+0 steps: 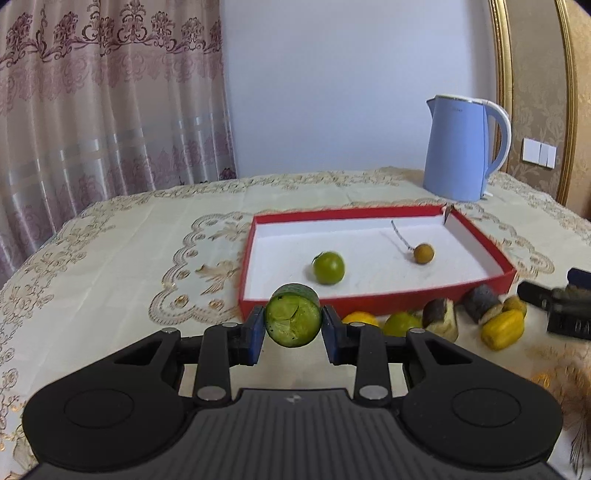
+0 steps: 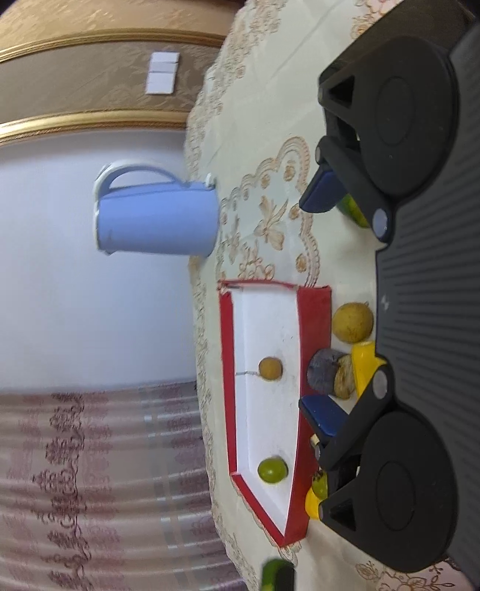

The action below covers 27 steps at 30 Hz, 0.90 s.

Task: Organize fruits
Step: 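Carry the cucumber piece over the tray with the left gripper while the right gripper grasps another cucumber piece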

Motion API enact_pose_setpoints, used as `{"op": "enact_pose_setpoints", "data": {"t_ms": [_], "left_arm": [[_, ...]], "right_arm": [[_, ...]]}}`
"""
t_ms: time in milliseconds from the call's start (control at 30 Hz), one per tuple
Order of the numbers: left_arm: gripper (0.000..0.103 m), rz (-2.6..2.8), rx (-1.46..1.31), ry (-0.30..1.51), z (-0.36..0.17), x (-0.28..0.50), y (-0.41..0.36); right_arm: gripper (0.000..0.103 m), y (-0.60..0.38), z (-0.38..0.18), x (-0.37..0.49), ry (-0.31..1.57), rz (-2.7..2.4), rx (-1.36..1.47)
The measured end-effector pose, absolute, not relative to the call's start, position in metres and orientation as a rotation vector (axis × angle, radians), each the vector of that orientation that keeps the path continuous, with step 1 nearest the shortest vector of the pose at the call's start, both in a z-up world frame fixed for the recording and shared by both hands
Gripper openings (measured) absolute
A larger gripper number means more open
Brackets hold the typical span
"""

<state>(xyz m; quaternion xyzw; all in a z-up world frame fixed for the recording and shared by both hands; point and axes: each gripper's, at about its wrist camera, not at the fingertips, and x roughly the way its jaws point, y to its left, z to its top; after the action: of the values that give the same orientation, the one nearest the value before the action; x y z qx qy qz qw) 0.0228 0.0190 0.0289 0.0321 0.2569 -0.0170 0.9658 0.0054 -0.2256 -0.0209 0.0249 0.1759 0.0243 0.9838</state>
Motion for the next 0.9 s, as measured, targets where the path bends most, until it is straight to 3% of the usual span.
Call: {"op": "enact_pose_setpoints", "data": {"t_ms": [233,400,467,600,667,900], "left_arm": [[0.032,-0.025,0.042,0.504,0.034,0.037,0.006],[0.032,-0.021,0.053,0.484,0.036,0.038,0.003],[0.032,-0.017,0.056,0.482,0.036,0.038,0.003],[0.032,-0.024,0.054,0.483,0.035,0.041,0.002],[0.032,-0.025,0.052,0.484,0.035,0.045,0.002],[0.032,-0.038,0.051,0.488,0.033,0.055,-0.003]], "right_arm": [[0.103,-0.219,-0.017,-0.006,0.303,0.106,-0.029],[0.103,-0.239,-0.013,-0.005,0.39,0.189,-0.02],[0.09,-0.247,-0.014,-0.01,0.411,0.207,-0.015],[0.078,-0.257,-0.018,-0.019,0.438,0.187,-0.085],[0.065,-0.261,-0.019,-0.02,0.446,0.144,-0.103],[0.065,-0.269,-0.029,0.006,0.521,0.062,-0.091]]}}
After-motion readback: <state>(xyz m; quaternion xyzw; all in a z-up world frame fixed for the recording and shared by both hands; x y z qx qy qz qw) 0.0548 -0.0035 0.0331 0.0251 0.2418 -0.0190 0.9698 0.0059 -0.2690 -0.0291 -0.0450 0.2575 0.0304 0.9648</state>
